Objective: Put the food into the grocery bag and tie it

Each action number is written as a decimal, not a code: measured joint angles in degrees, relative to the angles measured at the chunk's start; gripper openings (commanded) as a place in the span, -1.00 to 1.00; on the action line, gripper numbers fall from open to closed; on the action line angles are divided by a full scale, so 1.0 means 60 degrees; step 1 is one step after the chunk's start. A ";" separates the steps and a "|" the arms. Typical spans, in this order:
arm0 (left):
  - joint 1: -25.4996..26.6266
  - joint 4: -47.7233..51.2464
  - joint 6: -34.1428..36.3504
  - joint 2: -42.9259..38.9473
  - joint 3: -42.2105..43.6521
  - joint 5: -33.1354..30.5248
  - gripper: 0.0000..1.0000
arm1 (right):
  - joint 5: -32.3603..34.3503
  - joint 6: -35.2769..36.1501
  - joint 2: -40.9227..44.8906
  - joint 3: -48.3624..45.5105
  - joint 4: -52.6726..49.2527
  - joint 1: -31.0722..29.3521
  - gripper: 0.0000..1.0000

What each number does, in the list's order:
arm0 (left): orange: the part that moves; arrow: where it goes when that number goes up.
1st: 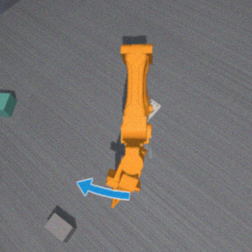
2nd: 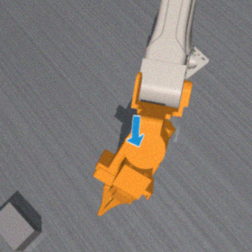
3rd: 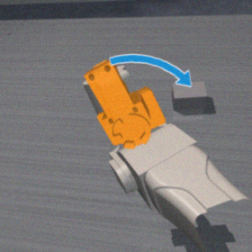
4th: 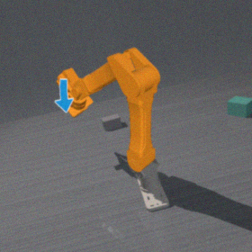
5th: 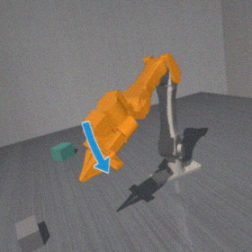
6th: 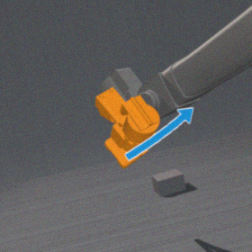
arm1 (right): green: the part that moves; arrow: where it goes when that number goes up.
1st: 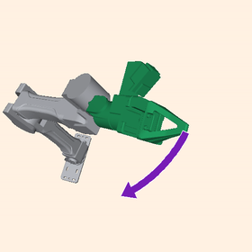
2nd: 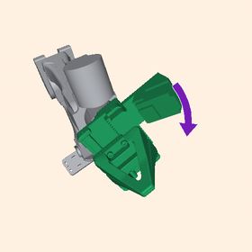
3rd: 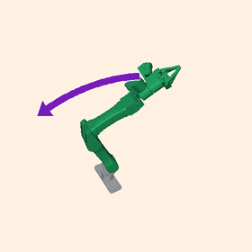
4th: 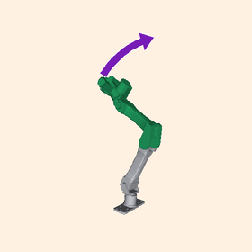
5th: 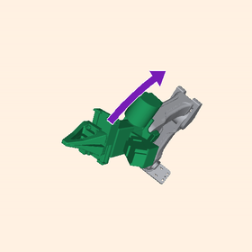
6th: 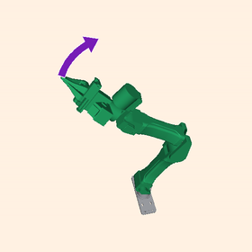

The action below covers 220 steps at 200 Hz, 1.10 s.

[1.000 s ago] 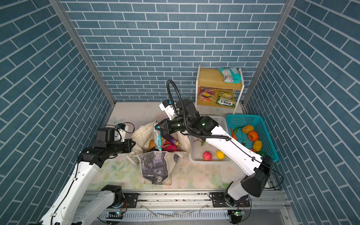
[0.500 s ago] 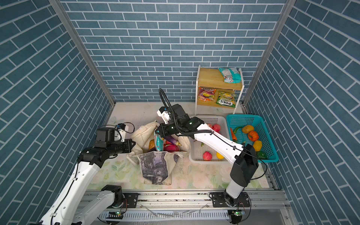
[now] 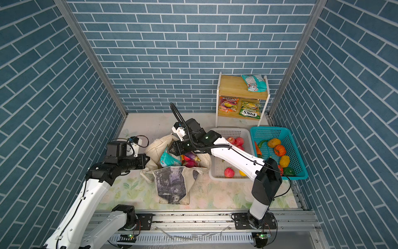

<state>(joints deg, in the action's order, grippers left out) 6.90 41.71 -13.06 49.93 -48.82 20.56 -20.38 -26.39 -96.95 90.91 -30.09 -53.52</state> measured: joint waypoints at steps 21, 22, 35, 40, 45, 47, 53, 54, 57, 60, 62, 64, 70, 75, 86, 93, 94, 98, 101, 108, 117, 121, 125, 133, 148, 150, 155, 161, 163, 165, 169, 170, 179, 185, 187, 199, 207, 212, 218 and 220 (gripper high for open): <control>0.0000 0.0000 0.0000 0.0000 0.0000 -0.0011 -0.94 | 0.0521 0.0098 0.0510 -0.0004 -0.0127 -0.0036 0.34; 0.0000 0.0004 0.0000 0.0000 0.0000 -0.0011 -0.94 | 0.0572 0.0109 0.0554 -0.0004 -0.0142 -0.0036 0.34; 0.0000 0.0000 0.0000 0.0000 0.0000 -0.0022 -0.94 | 0.1013 0.0164 0.1075 -0.0051 -0.0197 -0.0036 0.34; 0.0000 0.0000 0.0000 0.0000 0.0000 -0.0026 -0.94 | 0.1268 0.0178 0.1366 -0.0109 -0.0215 -0.0036 0.34; 0.0000 0.0004 0.0000 0.0000 0.0000 -0.0026 -0.94 | 0.1479 0.0204 0.1628 -0.0175 -0.0240 -0.0036 0.34; 0.0000 0.0004 0.0000 0.0000 0.0000 -0.0026 -0.94 | 0.1603 0.0208 0.1749 -0.0211 -0.0244 -0.0036 0.34; 0.0000 0.0004 0.0000 0.0000 0.0000 -0.0026 -0.94 | 0.1934 0.0229 0.2124 -0.0339 -0.0248 -0.0036 0.34; 0.0000 0.0000 0.0000 0.0000 0.0000 -0.0026 -0.94 | 0.1971 0.0229 0.2164 -0.0357 -0.0248 -0.0036 0.34; 0.0000 0.0000 0.0000 0.0000 0.0000 -0.0026 -0.94 | 0.2109 0.0233 0.2328 -0.0423 -0.0259 -0.0036 0.34; 0.0000 0.0004 0.0000 0.0000 0.0000 -0.0026 -0.94 | 0.2251 0.0233 0.2506 -0.0499 -0.0273 -0.0029 0.34; 0.0000 0.0000 0.0000 0.0000 0.0000 -0.0026 -0.94 | 0.2361 0.0233 0.2626 -0.0561 -0.0270 -0.0022 0.34; 0.0000 0.0004 0.0000 0.0000 0.0000 -0.0026 -0.94 | 0.2455 0.0233 0.2750 -0.0623 -0.0273 -0.0011 0.34; 0.0000 0.0000 0.0000 0.0000 0.0000 -0.0026 -0.94 | 0.2743 0.0233 0.3107 -0.0831 -0.0284 0.0018 0.33; 0.0000 0.0004 0.0000 0.0000 0.0000 -0.0026 -0.94 | 0.2951 0.0229 0.3388 -0.1027 -0.0295 0.0058 0.33; 0.0000 0.0000 0.0000 0.0000 0.0000 -0.0026 -0.94 | 0.3377 0.0208 0.3934 -0.1534 -0.0339 0.0171 0.33; 0.0000 0.0000 0.0000 0.0000 0.0000 -0.0026 -0.94 | 0.3603 0.0178 0.4211 -0.1891 -0.0372 0.0255 0.33; 0.0000 0.0000 0.0000 0.0000 0.0000 -0.0026 -0.94 | 0.3625 0.0168 0.4237 -0.1931 -0.0372 0.0266 0.33; 0.0000 0.0000 0.0000 0.0000 0.0000 -0.0026 -0.94 | 0.3741 0.0127 0.4379 -0.2171 -0.0386 0.0313 0.33; 0.0000 0.0004 0.0000 0.0000 0.0000 -0.0029 -0.94 | 0.3821 0.0098 0.4473 -0.2342 -0.0386 0.0339 0.33; 0.0000 0.0000 -0.0004 0.0000 0.0000 -0.0029 -0.94 | 0.3996 0.0004 0.4663 -0.2769 -0.0415 0.0404 0.33; 0.0000 0.0000 0.0000 0.0000 0.0000 -0.0029 -0.94 | 0.4175 -0.0146 0.4856 -0.3322 -0.0481 0.0470 0.34; 0.0000 0.0000 0.0000 0.0000 0.0000 -0.0029 -0.94 | 0.4248 -0.0219 0.4936 -0.3574 -0.0521 0.0488 0.34; 0.0000 0.0000 0.0000 0.0000 0.0000 -0.0029 -0.94 | 0.4295 -0.0295 0.5009 -0.3818 -0.0557 0.0492 0.35; 0.0000 0.0000 0.0000 0.0000 0.0000 -0.0029 -0.94 | 0.4371 -0.0437 0.5140 -0.4273 -0.0601 0.0492 0.36; 0.0000 0.0004 0.0000 0.0000 0.0000 -0.0029 -0.94 | 0.4426 -0.0794 0.5380 -0.5027 -0.0656 0.0492 0.37; 0.0000 0.0000 0.0000 0.0000 0.0000 -0.0029 -0.94 | 0.4433 -0.0834 0.5417 -0.5122 -0.0659 0.0492 0.37; 0.0000 0.0000 -0.0004 0.0000 0.0000 -0.0029 -0.94 | 0.4441 -0.0925 0.5479 -0.5300 -0.0678 0.0492 0.37; 0.0000 0.0000 -0.0004 0.0000 0.0000 -0.0029 -0.94 | 0.4441 -0.1071 0.5552 -0.5512 -0.0699 0.0492 0.37; 0.0000 0.0000 -0.0004 0.0000 0.0000 -0.0029 -0.94 | 0.4441 -0.1118 0.5574 -0.5577 -0.0699 0.0492 0.37; 0.0000 0.0000 -0.0004 0.0000 0.0000 -0.0029 -0.94 | 0.4441 -0.1155 0.5592 -0.5635 -0.0696 0.0492 0.37; 0.0000 0.0000 -0.0004 0.0000 0.0000 -0.0029 -0.94 | 0.4441 -0.1224 0.5617 -0.5730 -0.0685 0.0492 0.37; 0.0000 0.0000 -0.0004 0.0000 0.0000 -0.0029 -0.94 | 0.4441 -0.1253 0.5628 -0.5763 -0.0685 0.0492 0.37; 0.0000 0.0000 0.0000 0.0000 0.0000 -0.0029 -0.94 | 0.4437 -0.1410 0.5654 -0.5963 -0.0656 0.0506 0.34; 0.0000 0.0000 -0.0004 0.0000 0.0000 -0.0029 -0.94 | 0.4430 -0.1504 0.5650 -0.6080 -0.0590 0.0521 0.29; 0.0000 0.0004 -0.0004 0.0000 0.0000 -0.0029 -0.94 | 0.4426 -0.1537 0.5643 -0.6120 -0.0561 0.0532 0.26; 0.0000 0.0000 -0.0004 0.0000 0.0000 -0.0029 -0.94 | 0.4335 -0.1749 0.5588 -0.6368 -0.0328 0.0583 0.05; 0.0000 0.0000 -0.0004 0.0000 0.0000 -0.0029 -0.94 | 0.4258 -0.1847 0.5486 -0.6473 -0.0215 0.0619 -0.17; 0.0000 0.0000 0.0000 0.0000 0.0000 -0.0029 -0.94 | 0.4200 -0.1949 0.5370 -0.6513 -0.0127 0.0645 -0.30; 0.0000 0.0000 -0.0004 0.0000 0.0000 -0.0029 -0.94 | 0.4116 -0.2051 0.5213 -0.6521 -0.0036 0.0670 -0.43; 0.0000 0.0000 -0.0004 0.0000 0.0000 -0.0029 -0.94 | 0.4098 -0.2044 0.5147 -0.6521 0.0004 0.0678 -0.46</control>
<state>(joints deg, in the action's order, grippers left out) 6.90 41.71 -13.08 49.93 -48.82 20.38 4.21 -38.65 -66.06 51.79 -30.06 -49.45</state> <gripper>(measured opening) 0.054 0.382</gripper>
